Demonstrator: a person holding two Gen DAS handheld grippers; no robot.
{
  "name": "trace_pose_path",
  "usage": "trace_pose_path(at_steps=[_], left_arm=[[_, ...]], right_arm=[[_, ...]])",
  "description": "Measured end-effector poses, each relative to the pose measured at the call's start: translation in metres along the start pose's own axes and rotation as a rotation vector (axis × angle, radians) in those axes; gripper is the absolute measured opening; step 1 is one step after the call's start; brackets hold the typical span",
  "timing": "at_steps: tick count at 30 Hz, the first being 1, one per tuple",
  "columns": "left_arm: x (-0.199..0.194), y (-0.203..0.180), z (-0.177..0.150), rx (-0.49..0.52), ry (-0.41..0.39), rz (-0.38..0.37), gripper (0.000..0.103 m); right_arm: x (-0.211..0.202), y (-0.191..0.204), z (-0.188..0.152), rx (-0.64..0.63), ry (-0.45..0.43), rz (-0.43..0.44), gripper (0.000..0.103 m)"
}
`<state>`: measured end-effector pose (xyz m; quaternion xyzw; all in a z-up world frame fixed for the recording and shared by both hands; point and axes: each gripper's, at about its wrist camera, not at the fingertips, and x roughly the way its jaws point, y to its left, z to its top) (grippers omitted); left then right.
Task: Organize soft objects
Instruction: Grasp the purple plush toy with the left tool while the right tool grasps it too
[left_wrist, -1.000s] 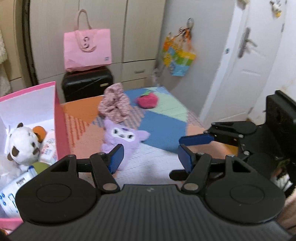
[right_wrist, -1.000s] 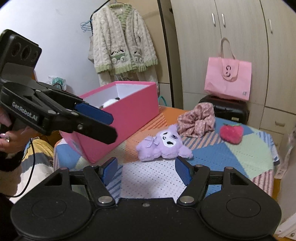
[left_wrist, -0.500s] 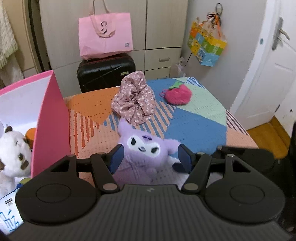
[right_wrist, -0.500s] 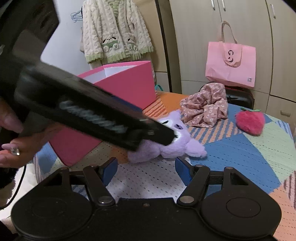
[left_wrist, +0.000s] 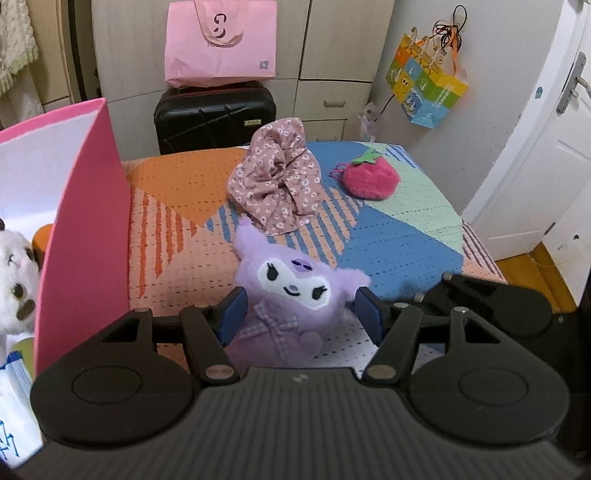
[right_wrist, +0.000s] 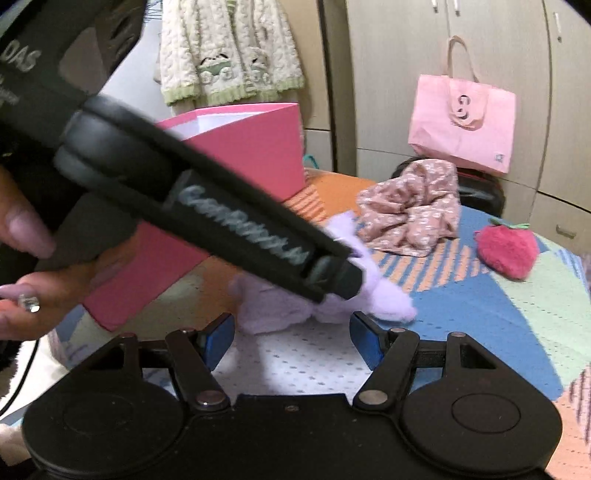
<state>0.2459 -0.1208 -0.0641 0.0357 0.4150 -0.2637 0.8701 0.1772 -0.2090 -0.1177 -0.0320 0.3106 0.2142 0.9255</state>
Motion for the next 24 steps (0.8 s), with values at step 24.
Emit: trace_pose_path(at_steps=[24], left_arm=[[-0.002,0.014,-0.015,-0.202,-0.157,0.007,0.076]], right_arm=[[0.002,-0.011,-0.002,-0.041,0.021,-0.021,0.085]])
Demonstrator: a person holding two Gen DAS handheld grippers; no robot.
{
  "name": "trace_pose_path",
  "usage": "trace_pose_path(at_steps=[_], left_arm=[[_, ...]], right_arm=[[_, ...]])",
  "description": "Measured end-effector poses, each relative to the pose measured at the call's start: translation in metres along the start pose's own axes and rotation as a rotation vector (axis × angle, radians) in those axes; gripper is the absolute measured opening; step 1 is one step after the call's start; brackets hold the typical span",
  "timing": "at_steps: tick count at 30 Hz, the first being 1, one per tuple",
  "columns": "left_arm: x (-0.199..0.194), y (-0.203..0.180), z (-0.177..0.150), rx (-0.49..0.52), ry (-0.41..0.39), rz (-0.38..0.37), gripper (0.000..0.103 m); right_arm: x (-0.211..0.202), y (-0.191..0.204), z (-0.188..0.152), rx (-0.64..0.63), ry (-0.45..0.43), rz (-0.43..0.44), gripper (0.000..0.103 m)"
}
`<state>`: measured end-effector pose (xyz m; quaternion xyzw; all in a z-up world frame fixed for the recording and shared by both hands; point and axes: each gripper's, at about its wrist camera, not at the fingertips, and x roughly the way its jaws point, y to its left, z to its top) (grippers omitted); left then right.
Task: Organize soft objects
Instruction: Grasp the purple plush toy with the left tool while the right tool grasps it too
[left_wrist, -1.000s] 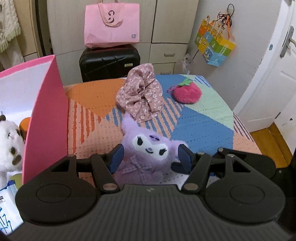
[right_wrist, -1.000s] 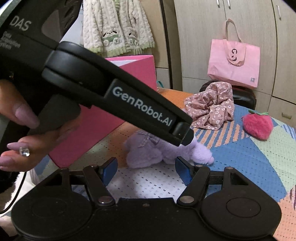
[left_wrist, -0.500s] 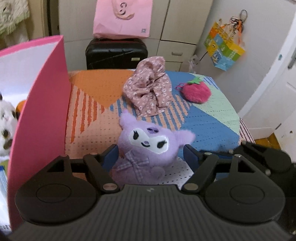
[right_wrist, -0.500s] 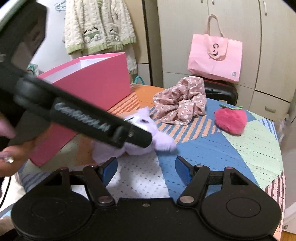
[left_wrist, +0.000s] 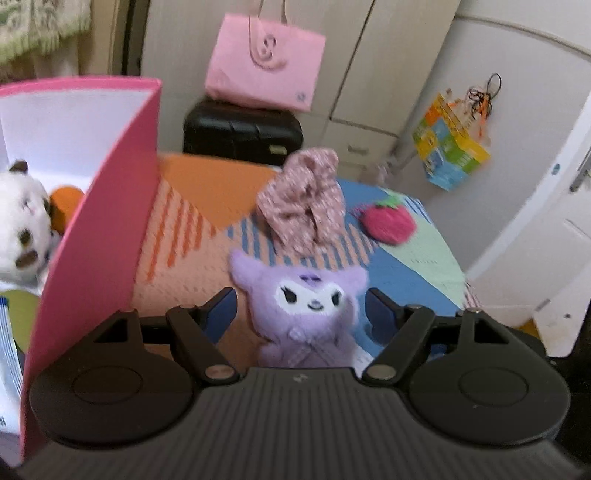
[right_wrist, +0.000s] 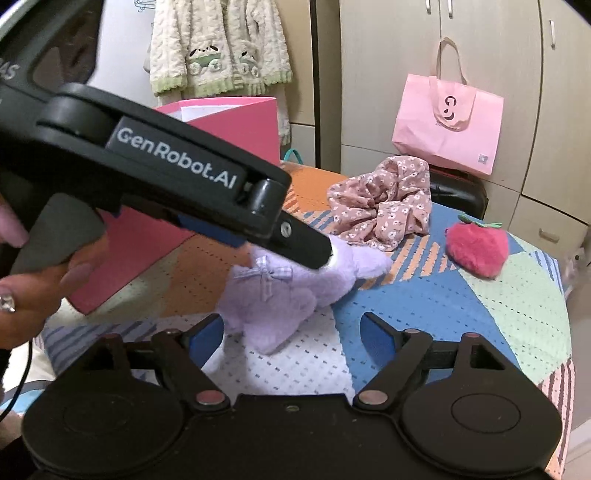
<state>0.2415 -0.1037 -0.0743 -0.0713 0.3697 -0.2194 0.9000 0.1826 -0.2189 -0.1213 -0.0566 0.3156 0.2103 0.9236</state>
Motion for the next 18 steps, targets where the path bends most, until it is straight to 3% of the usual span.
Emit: trace_pose_path(at_steps=[5,9,11,18], left_arm=[[0.014,0.003,-0.003,0.020,0.035,0.016,0.073],[0.012,0.001,-0.006,0.059,0.057,-0.020,0.057],[0.013,-0.005,-0.010,0.097,0.066,-0.009,0.056],[0.016,-0.013,-0.019,0.151,0.097,0.002,0.050]], right_arm=[[0.010,0.006,-0.001,-0.022,-0.029,0.010,0.084],[0.013,0.016,-0.002,-0.079,-0.037,-0.010,0.082],[0.012,0.018,-0.003,-0.093,-0.041,-0.015,0.082],[0.011,0.019,-0.006,-0.036,-0.060,-0.024,0.073]])
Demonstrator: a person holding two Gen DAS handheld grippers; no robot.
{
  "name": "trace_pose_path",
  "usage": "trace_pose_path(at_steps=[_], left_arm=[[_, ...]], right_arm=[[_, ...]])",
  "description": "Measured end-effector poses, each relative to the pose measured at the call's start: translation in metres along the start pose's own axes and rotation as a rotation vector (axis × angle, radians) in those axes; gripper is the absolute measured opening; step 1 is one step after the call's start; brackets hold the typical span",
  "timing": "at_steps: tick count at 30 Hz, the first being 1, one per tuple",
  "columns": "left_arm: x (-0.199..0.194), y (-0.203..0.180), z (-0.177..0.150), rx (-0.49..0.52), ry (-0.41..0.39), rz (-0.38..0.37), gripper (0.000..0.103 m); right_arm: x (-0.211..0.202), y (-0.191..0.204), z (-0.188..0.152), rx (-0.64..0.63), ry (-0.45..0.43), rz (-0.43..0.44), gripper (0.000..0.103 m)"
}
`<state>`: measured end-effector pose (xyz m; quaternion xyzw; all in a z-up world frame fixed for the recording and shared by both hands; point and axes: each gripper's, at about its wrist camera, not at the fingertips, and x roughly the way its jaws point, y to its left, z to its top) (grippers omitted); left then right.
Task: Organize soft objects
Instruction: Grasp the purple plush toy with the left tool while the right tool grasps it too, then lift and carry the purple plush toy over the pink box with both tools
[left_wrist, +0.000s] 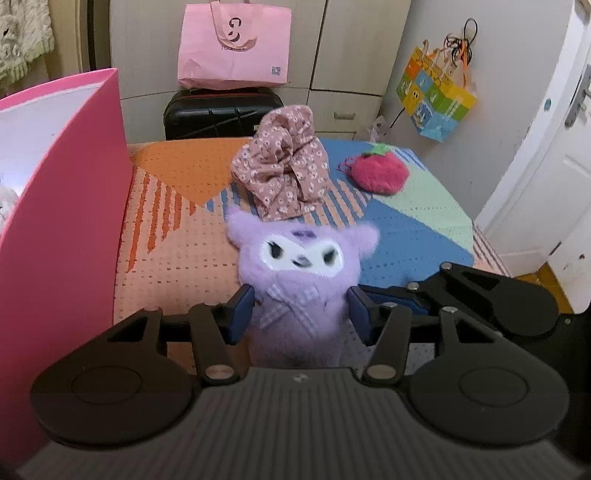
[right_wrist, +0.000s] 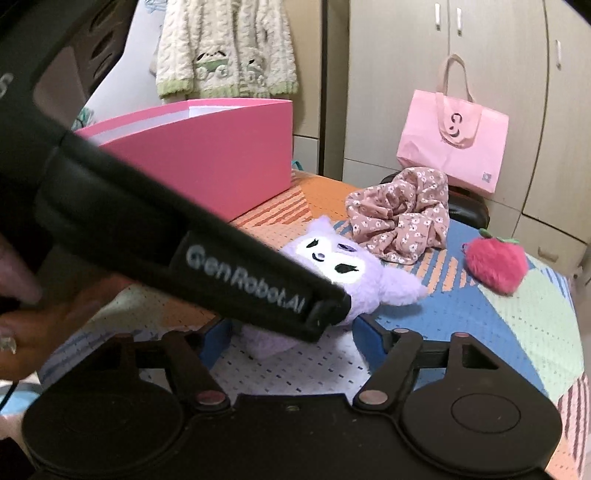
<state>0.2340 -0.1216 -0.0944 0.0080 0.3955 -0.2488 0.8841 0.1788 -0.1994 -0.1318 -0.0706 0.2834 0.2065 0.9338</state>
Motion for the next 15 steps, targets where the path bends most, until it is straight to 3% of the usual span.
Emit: trace_pose_path(at_steps=[5,9,15], left_arm=[[-0.001,0.003,-0.002,-0.033,0.002,-0.025,0.048],[-0.010,-0.004,-0.003,0.002,0.005,-0.022,0.044],[-0.027,-0.011,-0.011,0.017,0.027,-0.077,0.043]], right_arm=[[-0.001,-0.002,-0.002,0.047,-0.012,-0.009,0.063],[-0.006,0.003,-0.003,0.062,-0.026,-0.029,0.061],[-0.027,0.006,-0.005,0.131,-0.066,-0.040,0.059]])
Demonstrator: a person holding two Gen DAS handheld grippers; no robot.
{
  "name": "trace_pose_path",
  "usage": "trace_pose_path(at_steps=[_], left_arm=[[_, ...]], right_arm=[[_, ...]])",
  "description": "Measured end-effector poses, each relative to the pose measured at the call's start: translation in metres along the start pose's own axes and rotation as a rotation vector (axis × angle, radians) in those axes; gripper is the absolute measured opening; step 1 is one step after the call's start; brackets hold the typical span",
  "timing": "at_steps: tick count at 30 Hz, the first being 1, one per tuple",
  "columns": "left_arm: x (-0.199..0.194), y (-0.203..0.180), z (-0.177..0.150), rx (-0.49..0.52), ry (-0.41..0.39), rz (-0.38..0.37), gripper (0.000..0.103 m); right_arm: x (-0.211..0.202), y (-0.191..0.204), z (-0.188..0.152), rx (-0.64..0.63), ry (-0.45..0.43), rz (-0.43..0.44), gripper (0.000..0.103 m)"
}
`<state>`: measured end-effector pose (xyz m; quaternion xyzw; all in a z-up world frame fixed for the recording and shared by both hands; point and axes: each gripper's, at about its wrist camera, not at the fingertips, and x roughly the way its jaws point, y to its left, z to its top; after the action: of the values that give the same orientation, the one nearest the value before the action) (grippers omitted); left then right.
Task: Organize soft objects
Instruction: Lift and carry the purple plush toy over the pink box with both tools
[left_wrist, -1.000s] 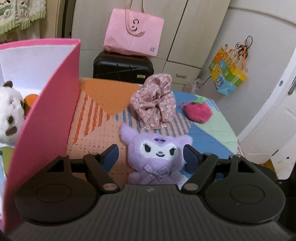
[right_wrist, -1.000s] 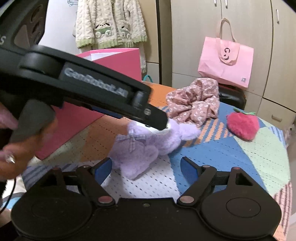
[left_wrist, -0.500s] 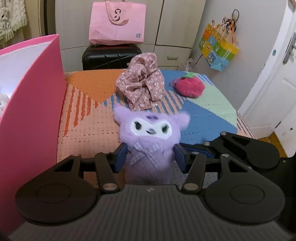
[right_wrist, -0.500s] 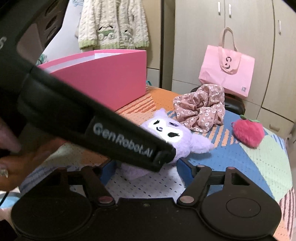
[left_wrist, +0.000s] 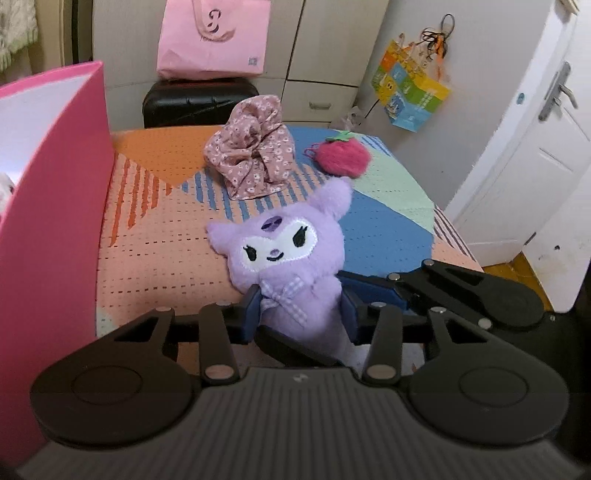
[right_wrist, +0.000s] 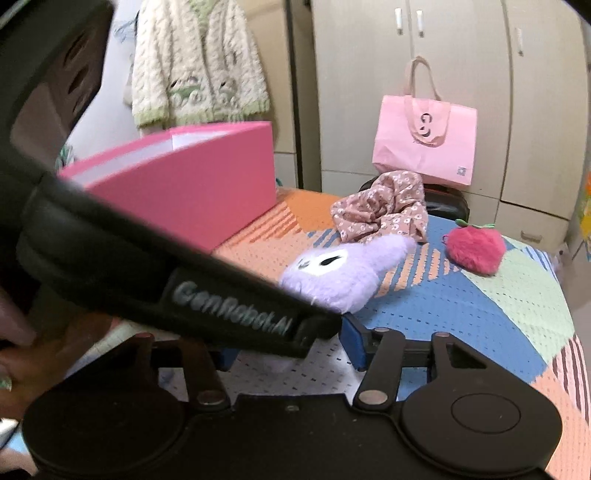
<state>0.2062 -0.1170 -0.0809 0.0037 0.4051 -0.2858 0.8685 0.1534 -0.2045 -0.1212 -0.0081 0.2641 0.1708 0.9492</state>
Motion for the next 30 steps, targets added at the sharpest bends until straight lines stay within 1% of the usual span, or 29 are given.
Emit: trace_pose_path(at_steps=[1,2,3,5,8,14,20,23,26,30], left_arm=[[-0.002,-0.002,-0.002,0.008,-0.002,0.006,0.042],[-0.005,-0.004,-0.004,0.017,-0.006,0.007,0.041],[-0.007,-0.005,-0.006,0.021,-0.006,0.006,0.041],[-0.014,-0.007,-0.009,0.030,-0.008,0.002,0.041],[-0.025,-0.008,-0.011,0.037,-0.015,-0.020,0.041],[-0.054,-0.015,-0.016,0.062,-0.040,-0.048,0.041],[-0.082,-0.015,-0.021,0.056,-0.031,-0.113,0.041],[-0.097,-0.013,-0.021,0.065,-0.028,-0.131,0.041],[-0.113,-0.010,-0.020,0.077,-0.034,-0.141,0.041],[-0.140,-0.001,-0.014,0.080,-0.047,-0.149,0.041]], right_arm=[[-0.003,0.000,0.000,0.007,0.005,0.006,0.058],[-0.005,0.001,-0.001,0.007,0.007,0.004,0.053],[-0.007,0.002,-0.001,0.007,0.009,-0.005,0.050],[-0.011,0.002,-0.002,0.030,0.010,0.006,0.049],[-0.019,0.004,-0.003,0.058,0.004,0.014,0.049],[-0.043,0.019,0.001,0.048,-0.019,-0.013,0.049],[-0.065,0.039,0.009,0.027,0.011,-0.045,0.049],[-0.077,0.049,0.014,0.025,0.014,-0.048,0.049],[-0.087,0.060,0.017,0.005,0.004,-0.050,0.049],[-0.099,0.078,0.029,-0.046,-0.015,-0.029,0.049]])
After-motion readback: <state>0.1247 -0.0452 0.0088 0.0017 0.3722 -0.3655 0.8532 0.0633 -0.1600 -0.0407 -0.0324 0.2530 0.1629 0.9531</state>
